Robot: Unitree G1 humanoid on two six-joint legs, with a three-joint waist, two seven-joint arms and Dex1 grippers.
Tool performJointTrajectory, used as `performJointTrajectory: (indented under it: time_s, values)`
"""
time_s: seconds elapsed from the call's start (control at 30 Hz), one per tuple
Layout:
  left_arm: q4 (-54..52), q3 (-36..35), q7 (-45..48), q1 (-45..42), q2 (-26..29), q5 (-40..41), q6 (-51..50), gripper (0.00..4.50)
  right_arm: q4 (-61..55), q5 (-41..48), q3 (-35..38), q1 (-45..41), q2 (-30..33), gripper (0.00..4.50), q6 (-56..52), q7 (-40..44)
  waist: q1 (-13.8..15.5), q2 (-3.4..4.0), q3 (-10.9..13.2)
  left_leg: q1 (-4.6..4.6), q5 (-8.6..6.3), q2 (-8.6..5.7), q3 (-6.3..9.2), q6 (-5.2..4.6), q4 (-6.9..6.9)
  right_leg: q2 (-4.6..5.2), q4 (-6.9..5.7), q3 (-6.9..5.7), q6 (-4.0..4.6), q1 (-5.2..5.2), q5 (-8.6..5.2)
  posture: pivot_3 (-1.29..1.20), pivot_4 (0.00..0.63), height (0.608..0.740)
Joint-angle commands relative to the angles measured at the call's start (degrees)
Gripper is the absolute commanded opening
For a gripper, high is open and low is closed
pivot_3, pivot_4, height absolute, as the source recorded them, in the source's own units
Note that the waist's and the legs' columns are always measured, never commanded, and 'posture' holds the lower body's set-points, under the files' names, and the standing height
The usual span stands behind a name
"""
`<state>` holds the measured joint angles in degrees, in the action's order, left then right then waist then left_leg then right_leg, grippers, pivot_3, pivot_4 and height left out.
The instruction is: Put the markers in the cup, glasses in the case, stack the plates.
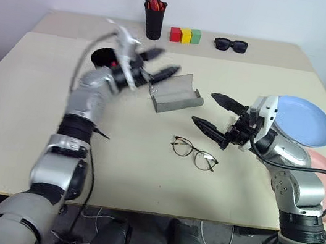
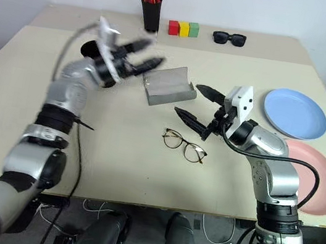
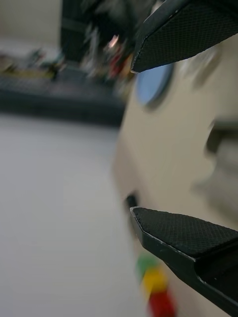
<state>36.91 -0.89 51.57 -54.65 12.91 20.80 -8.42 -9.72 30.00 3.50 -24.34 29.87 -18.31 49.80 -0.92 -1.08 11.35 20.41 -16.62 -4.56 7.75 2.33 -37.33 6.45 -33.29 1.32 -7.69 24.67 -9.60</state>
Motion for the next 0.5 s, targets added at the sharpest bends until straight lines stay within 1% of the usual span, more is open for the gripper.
performJointTrajectory:
  time_s: [0.03,0.13,0.2,0.33,0.5]
  values:
    - [5.5,2.6,-4.0,-4.0,-0.5,-6.5,3.6,4.45,-1.2,0.1,1.3,-0.2,0.1,4.5,1.1,-0.3,-0.2,0.0,0.0,-0.01,0.0,0.02,-0.01,0.0,0.02,-0.02,0.01,0.0,0.0,0.02,0.0,0.0,0.15,0.74]
    - [13.8,3.2,-10.0,-6.9,-2.8,-9.9,3.5,4.45,-2.6,0.1,2.3,1.6,0.7,4.5,1.1,-1.0,0.0,0.0,0.0,0.01,0.0,0.06,-0.05,0.0,0.08,-0.03,0.0,0.01,0.03,0.07,0.02,0.0,0.15,0.74]
    - [17.2,2.8,-11.4,-8.2,-3.6,-10.7,3.4,4.45,-3.2,0.1,2.5,2.2,0.9,4.5,1.0,-1.4,0.3,0.0,0.0,0.03,0.0,0.05,-0.05,0.0,0.06,-0.02,0.03,0.01,0.03,0.06,0.02,0.0,0.15,0.74]
    - [22.1,4.6,-9.2,-9.1,-4.2,-13.3,1.4,4.45,-4.4,0.0,2.9,3.3,0.8,4.5,1.2,-2.4,0.2,0.0,0.0,0.06,0.0,0.02,-0.05,-0.01,0.06,0.0,0.06,0.01,0.02,0.06,0.02,0.0,0.15,0.74]
    - [24.2,6.4,-5.9,-9.4,-4.6,-16.3,-0.4,4.45,-4.9,-0.3,2.8,3.8,0.7,4.5,1.5,-2.9,0.2,0.0,0.0,0.06,0.0,0.02,-0.06,-0.01,0.05,0.0,0.04,0.01,0.02,0.06,0.02,0.0,0.15,0.74]
